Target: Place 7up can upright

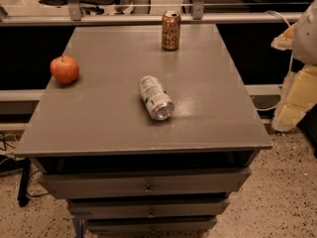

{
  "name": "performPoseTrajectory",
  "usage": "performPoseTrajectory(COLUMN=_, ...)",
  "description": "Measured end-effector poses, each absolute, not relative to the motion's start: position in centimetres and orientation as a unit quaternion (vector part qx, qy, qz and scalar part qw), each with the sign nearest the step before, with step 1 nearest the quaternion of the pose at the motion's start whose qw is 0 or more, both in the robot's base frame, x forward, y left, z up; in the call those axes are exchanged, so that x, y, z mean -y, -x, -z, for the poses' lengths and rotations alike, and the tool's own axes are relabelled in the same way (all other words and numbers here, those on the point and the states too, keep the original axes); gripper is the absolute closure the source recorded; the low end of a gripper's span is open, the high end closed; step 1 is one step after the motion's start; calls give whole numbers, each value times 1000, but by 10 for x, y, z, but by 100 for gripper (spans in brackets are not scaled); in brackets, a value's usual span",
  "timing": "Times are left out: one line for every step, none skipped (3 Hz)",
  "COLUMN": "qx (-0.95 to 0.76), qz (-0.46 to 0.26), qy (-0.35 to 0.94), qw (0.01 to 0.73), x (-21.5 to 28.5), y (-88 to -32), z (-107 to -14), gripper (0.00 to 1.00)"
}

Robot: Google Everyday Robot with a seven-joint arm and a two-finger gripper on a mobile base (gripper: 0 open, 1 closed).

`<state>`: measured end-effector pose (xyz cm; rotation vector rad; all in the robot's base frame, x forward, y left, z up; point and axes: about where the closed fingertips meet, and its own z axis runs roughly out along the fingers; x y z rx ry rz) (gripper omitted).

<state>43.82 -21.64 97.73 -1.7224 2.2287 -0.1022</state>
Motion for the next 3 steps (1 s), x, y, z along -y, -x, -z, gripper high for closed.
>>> performPoseTrajectory(qx=-780, qz=36, qy=603, qw=161, x=216, y=-438, z=-977, gripper=0)
performPoseTrajectory(qx=-777, qz=23, qy=604, qw=174, x=207, y=-447, z=-975, gripper=0)
performPoseTrajectory(qx=-779, qz=-13, qy=594, qw=200, x=164, y=-474, z=-956, gripper=0)
